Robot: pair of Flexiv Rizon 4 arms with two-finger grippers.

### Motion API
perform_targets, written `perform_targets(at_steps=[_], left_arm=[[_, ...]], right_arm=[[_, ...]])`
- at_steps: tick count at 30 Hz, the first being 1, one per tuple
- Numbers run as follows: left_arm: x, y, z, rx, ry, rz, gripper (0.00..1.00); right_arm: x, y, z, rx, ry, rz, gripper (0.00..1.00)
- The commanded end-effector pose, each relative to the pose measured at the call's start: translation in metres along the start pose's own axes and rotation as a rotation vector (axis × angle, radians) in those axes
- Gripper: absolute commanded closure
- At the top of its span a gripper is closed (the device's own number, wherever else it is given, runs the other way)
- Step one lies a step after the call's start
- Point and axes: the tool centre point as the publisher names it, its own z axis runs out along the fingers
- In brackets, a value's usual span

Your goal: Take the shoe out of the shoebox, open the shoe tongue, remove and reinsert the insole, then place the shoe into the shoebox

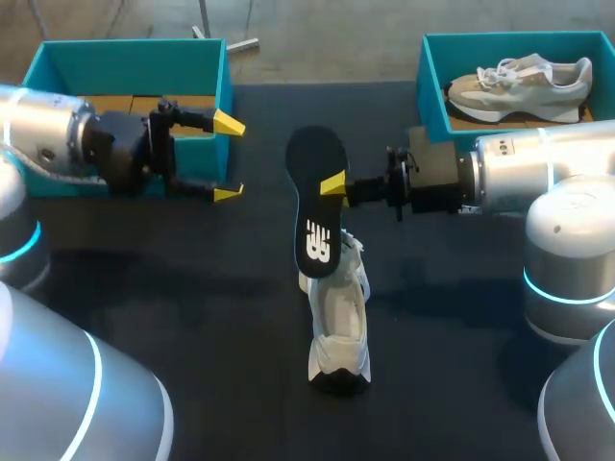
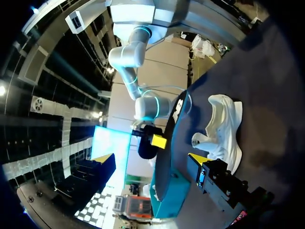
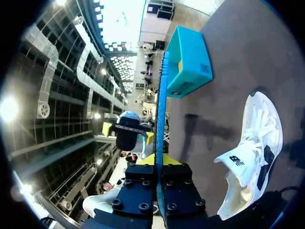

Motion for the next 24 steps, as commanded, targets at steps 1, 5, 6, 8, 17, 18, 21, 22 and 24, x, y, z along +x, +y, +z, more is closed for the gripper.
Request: perform_targets(at_steps=[1,5,6,8,17,18,21,22,24], left_arm=[[0.018,0.003,0.02,-0.066,-0.112,-0.002,0.0],[0.021,0.005,0.031,-0.116,-0.142,0.031,0.0],[0.021,0.005,0.034,-0.115,-0.154,0.03,0.0],[0.02,0.005,0.039,-0.139,-0.153,0.053,0.0],[0.02,0.008,0.056,-0.164,-0.15,0.097,0.21],[0.02,0.009,0.058,-0.165,-0.15,0.098,0.22],[0.02,0.011,0.061,-0.166,-0.151,0.101,0.25],[0.02,0.012,0.062,-0.169,-0.152,0.104,0.27],[0.02,0.013,0.063,-0.177,-0.152,0.111,0.32]], right_arm=[[0.0,0.0,0.002,-0.003,-0.002,0.001,1.0],[0.0,0.0,0.002,-0.003,-0.002,0.001,1.0],[0.0,0.0,0.002,-0.003,-0.002,0.001,1.0],[0.0,0.0,0.002,-0.003,-0.002,0.001,1.0],[0.0,0.0,0.002,-0.003,-0.002,0.001,1.0],[0.0,0.0,0.002,-0.003,-0.002,0.001,1.0],[0.0,0.0,0.002,-0.003,-0.002,0.001,1.0],[0.0,0.0,0.002,-0.003,-0.002,0.001,1.0],[0.0,0.0,0.002,-0.003,-0.002,0.001,1.0]])
